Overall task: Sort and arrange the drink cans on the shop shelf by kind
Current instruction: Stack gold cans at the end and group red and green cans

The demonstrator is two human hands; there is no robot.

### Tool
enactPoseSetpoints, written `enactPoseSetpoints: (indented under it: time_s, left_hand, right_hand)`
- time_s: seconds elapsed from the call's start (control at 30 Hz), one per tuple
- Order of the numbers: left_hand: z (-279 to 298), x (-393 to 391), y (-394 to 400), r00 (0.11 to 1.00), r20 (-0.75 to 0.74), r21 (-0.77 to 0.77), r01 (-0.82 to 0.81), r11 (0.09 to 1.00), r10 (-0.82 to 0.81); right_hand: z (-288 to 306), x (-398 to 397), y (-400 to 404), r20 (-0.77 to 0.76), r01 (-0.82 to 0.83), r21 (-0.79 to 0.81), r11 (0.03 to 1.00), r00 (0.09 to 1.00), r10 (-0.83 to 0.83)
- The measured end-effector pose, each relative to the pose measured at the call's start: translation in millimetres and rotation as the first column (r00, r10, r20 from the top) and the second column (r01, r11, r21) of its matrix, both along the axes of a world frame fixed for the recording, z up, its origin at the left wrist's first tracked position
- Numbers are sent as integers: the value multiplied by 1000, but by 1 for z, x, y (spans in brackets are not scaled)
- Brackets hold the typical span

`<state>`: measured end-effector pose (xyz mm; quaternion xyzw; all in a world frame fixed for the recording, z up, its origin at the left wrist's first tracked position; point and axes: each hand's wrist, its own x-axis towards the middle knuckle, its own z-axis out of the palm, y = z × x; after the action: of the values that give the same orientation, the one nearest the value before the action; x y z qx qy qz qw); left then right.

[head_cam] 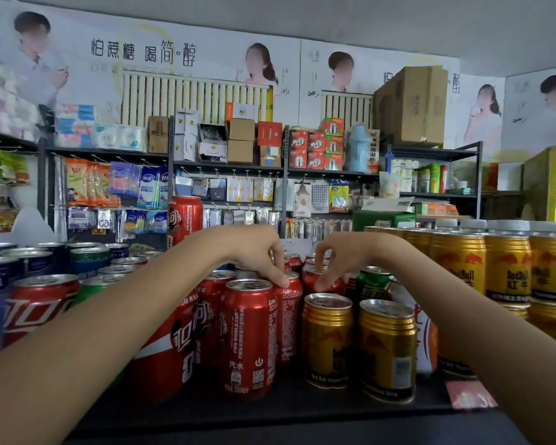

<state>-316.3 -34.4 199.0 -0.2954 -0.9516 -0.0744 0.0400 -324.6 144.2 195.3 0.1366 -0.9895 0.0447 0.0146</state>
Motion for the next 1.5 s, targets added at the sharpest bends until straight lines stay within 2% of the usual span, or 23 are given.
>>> enactPoseSetpoints:
  time_s: [0.13,0.27,0.4,0.53,0.6,0.67,0.7,0.73,0.8,0.87,1.0,1.13,1.27,1.33,1.4,1.5]
  left_hand:
    - [3,4,-7,1000,-10,6,20,1000,-20]
    - [20,13,-28,996,-77,154,-24,988,37]
    - [22,19,-49,996,-67,75,-61,995,66]
    - [14,24,-63,997,-26,10,-79,997,79]
    - [12,24,-69,996,-27,-22,-91,996,91]
    - [10,25,-73,994,-23,-30,-104,994,103]
    - [9,26,-74,994,-15,-35,-111,993,111]
    - [8,27,-75,993,-4,-39,-118,992,118]
    - [5,29,-75,992,3,-42,-123,992,123]
    - [3,31,-75,993,-16,-37,-115,993,115]
    - [-1,34,-77,993,-47,-20,-108,994,107]
    - [-4,34,-80,992,-50,-28,-116,993,114]
    - [-5,32,-82,993,-26,2,-113,994,113]
    - [-4,30,-82,991,-27,58,-131,990,132]
    - [-3,27,-80,984,-65,232,-149,961,168]
    - [2,33,-72,987,-84,629,-52,776,134]
  right_hand:
    - [-5,-6,-3,-43,-20,-96,995,999,16]
    - [-6,-15,-13,-70,-35,-127,991,997,26]
    - [-5,-18,-17,-68,-71,-179,981,996,60]
    - [-7,-21,-20,-81,-86,-136,987,994,76]
    - [-1,-18,-24,-169,-112,-109,988,981,93]
    - [9,-13,-35,-290,-174,-190,966,950,114]
    - [12,-12,-42,-297,-213,-245,946,945,136]
    - [14,-11,-51,-271,-249,-263,932,946,176]
    - [9,-16,-68,-187,-278,-191,941,952,243]
    - [0,-25,-80,-151,-252,-126,960,961,232]
    - [-10,-40,-91,-149,-224,-182,957,969,198]
    - [-8,-35,-94,-187,-220,-336,916,968,164]
    - [23,-13,-88,-268,-233,-613,755,960,78]
    - [41,2,-87,-341,-268,-647,714,939,45]
    - [57,17,-86,-426,-333,-642,691,904,40]
    - [74,44,-88,-502,-439,-643,628,860,87]
